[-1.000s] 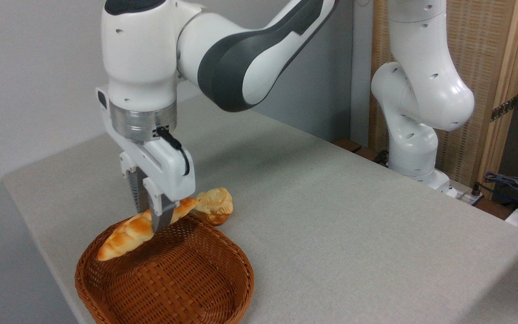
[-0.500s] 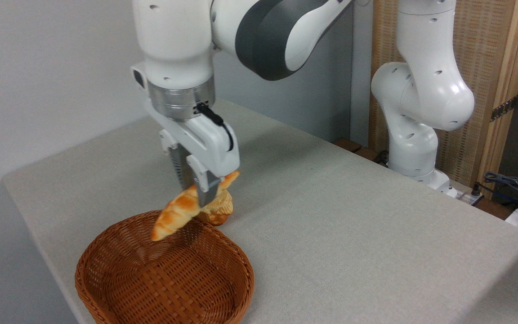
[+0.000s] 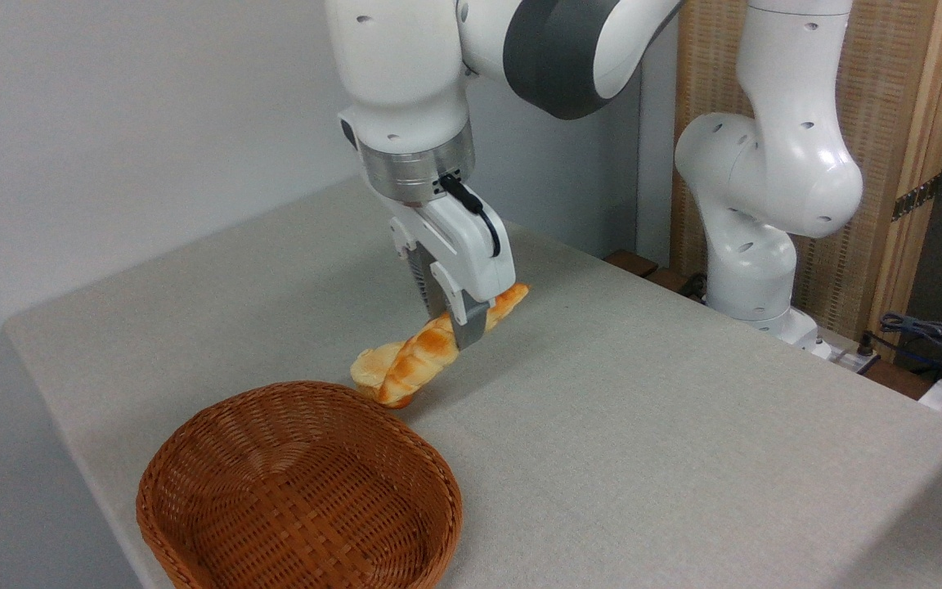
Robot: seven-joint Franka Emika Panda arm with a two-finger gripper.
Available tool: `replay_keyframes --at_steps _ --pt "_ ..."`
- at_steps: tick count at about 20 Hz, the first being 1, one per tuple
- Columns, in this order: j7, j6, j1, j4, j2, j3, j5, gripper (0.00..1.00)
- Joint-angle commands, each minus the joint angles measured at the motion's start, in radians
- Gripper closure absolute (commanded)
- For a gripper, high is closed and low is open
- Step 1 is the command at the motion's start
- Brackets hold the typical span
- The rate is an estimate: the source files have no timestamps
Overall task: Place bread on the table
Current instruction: 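Lower the roll onto the table beside the bun and open the gripper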
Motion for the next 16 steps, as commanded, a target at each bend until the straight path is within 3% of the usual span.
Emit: replay_keyframes --at_steps 1,2,3,6,16 --pt "0.028 -0.018 -0.014 -0.026 -0.01 0.007 0.018 0.24" --pt "0.03 -0.018 -0.015 -0.026 -0.006 0.007 0.02 0.08" --pt "0.03 -0.016 -0.017 -0.024 0.001 0.007 0.02 0.0" --pt "0.028 -0.005 -0.018 -0.024 0.01 -0.001 0.044 0.0" --pt "0.028 0.021 -0.02 -0.02 0.011 -0.008 0.044 0.0"
